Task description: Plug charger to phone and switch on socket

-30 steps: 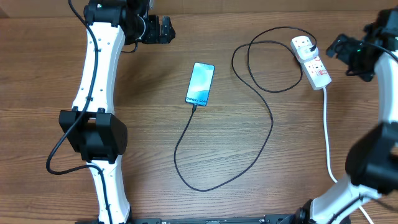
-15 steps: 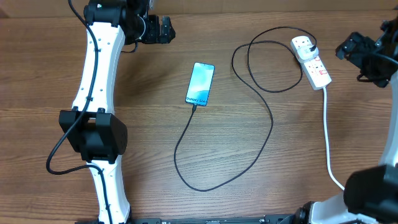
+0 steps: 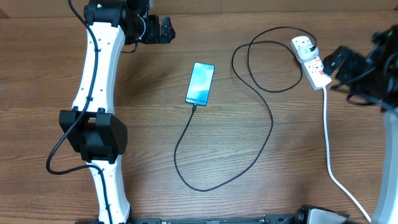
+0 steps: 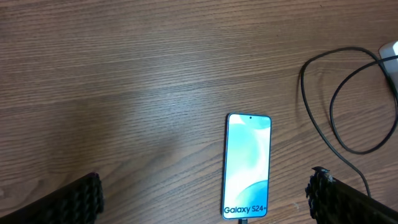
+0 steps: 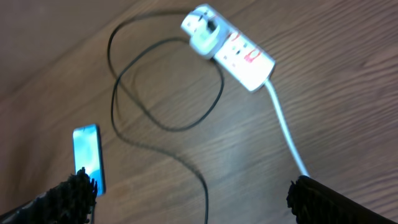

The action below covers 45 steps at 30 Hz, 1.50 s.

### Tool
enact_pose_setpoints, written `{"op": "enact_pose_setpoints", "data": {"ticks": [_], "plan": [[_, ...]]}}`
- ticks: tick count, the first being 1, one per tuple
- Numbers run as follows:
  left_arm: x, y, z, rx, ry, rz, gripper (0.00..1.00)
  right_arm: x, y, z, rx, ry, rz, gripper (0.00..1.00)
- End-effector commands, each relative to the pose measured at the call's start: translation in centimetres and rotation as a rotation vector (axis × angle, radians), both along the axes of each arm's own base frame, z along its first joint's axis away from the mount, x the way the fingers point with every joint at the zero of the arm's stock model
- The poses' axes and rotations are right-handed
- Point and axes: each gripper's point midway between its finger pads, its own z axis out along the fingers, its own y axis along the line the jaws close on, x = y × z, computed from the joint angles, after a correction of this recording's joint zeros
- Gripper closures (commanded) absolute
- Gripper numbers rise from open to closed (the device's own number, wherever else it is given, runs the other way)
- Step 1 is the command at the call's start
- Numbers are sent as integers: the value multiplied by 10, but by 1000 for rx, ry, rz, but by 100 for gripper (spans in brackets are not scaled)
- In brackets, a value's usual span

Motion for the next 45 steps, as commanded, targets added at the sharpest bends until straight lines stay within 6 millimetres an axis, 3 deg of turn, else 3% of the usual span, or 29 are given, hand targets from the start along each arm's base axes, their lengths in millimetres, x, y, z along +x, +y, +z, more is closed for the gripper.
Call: {"op": "enact_pose_setpoints", "data": {"ticks": [1,6,11,34,40,45], "plan": [[0,-2,-7,16,7,-19,0,-22,17,9,-6,-55,34,0],[0,-2,-7,16,7,-19,0,-47,40,6,-13,-110,99,0],[0,-2,-7,16,7,-19,0,-61,45,-5,-5,-68,110,0],[0,-2,-7,16,7,-19,0,-62,49,-18,20,-6,123,0],[0,-2,-7,16,7,-19,0,-67,54,-9,11,-52,151,0],[0,-2,-7,16,7,-19,0,-73,70,3,-63,-179,262,0]]}}
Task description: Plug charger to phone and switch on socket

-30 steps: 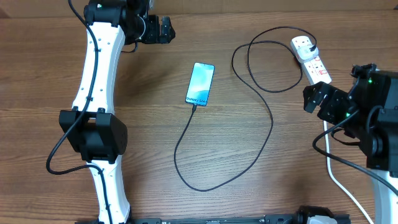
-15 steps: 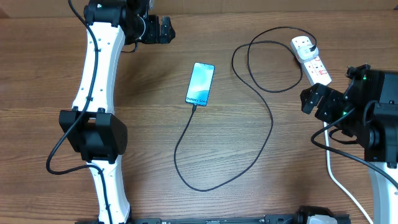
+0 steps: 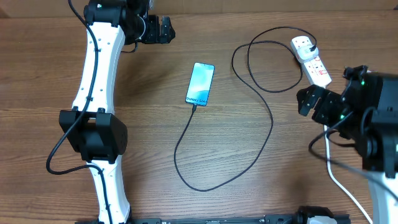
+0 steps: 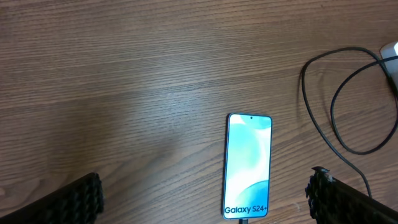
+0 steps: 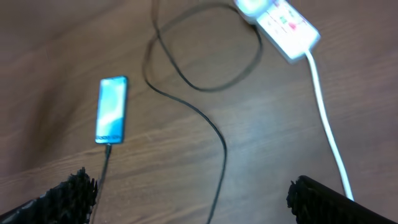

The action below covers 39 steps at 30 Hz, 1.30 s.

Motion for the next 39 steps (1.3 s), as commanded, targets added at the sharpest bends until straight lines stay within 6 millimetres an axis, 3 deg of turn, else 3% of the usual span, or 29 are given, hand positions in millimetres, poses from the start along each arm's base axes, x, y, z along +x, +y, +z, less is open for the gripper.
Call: {"op": "enact_pose_setpoints", "data": {"ticks": [1,6,17,31,39], "plan": [[0,-3,-7,14,8,-20,0,-10,13,8,-75,-110,108,0],[0,-3,-7,14,7,-20,0,-16,18,1,-127,-268,161,0],[0,-3,-7,14,7,-20,0,-25,10,-25,-165,-551,105,0],[0,-3,-7,14,8,-20,0,-25,7,-62,-180,-752,71,0],[0,-3,-7,14,8,-20,0,-31,4,-69,-187,-825,49,0]]}}
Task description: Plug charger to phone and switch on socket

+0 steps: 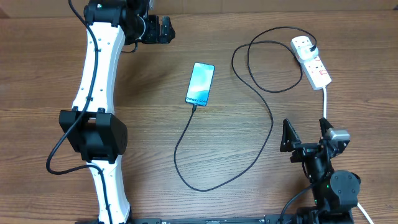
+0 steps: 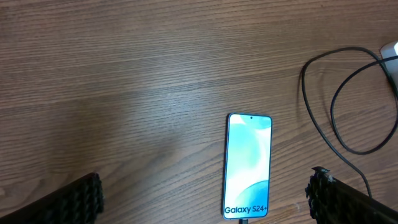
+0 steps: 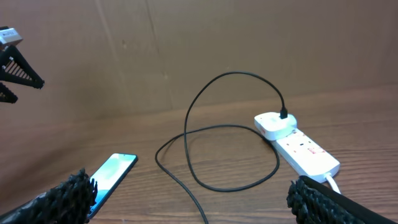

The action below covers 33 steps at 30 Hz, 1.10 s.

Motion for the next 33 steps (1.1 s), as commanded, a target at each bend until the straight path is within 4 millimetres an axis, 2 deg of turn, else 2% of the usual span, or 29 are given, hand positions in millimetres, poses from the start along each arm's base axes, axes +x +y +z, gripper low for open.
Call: {"op": "enact_pose_setpoints", "data": {"ticks": [1,9,24,29,33], "plan": [[0,-3,-7,14,7,-20,0,-4,-2,1,-5,-42,-12,0],[0,-3,-7,14,7,-20,0,-7,-2,-4,-21,-80,-9,0],[0,-3,-7,14,7,-20,0,-1,3,-11,-54,-165,8,0],[0,-3,-7,14,7,-20,0,0,5,-40,-81,-46,22,0],[0,-3,-7,14,7,-20,0,0,4,-40,-120,-50,14,0]]}}
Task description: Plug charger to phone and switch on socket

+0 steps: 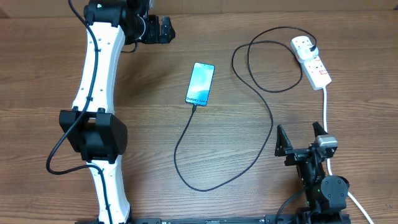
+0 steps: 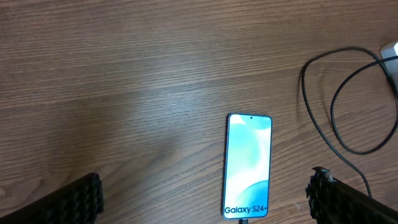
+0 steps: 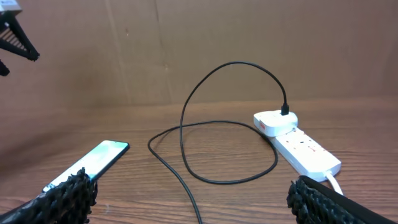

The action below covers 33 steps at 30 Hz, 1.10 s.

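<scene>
A phone (image 1: pixel 200 83) with a lit blue screen lies mid-table, and the black charger cable (image 1: pixel 261 99) is plugged into its near end. The phone (image 2: pixel 248 165) fills the lower middle of the left wrist view and appears as a phone (image 3: pixel 93 160) low at the left of the right wrist view. The cable loops to a white plug in the white socket strip (image 1: pixel 312 61), the same socket strip (image 3: pixel 298 146) the right wrist sees. My left gripper (image 1: pixel 160 29) stands open at the far edge. My right gripper (image 1: pixel 301 140) is open near the front right, apart from everything.
The strip's white mains lead (image 1: pixel 325 115) runs down the right side towards my right arm. The black cable's loops (image 3: pixel 211 143) lie between phone and strip. My left arm (image 1: pixel 93 93) stretches along the left side of the wooden table (image 1: pixel 50 81).
My right gripper has shifted slightly left and nearer the front edge, and its view has dropped lower. The left arm, phone, cable and strip are unchanged.
My right gripper was open beside the socket strip at the far right. Then it was nearer, right of the cable loop. Then it stood at the front right, and now a little further back. The left gripper stayed open at the far edge throughout.
</scene>
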### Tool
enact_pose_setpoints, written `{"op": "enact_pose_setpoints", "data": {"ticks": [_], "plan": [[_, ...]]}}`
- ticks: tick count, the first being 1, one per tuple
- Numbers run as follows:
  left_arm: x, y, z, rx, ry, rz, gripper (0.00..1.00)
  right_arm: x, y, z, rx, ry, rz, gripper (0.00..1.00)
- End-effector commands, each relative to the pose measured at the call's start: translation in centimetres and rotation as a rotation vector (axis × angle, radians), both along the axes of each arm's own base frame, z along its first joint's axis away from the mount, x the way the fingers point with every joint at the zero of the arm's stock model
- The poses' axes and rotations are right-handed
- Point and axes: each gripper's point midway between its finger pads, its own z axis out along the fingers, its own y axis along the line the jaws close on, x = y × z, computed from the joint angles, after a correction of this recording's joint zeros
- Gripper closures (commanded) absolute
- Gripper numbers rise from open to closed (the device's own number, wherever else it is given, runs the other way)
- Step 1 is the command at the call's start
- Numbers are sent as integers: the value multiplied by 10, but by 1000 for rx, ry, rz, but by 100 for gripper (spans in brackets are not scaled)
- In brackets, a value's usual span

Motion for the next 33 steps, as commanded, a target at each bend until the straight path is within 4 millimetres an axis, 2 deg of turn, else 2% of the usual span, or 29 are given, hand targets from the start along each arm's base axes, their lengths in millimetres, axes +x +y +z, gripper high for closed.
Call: {"op": "enact_pose_setpoints", "data": {"ticks": [1,8,13,33], "plan": [[0,-3,-7,14,7,-20,0,0,-1,-2,-52,-11,-6,0],[0,-3,-7,14,7,-20,0,0,-1,-2,-56,-11,-6,0],[0,-3,-7,14,7,-20,0,0,0,-2,-126,-19,-1,0],[0,-3,-7,14,7,-20,0,0,0,-1,-121,-19,0,0]]}}
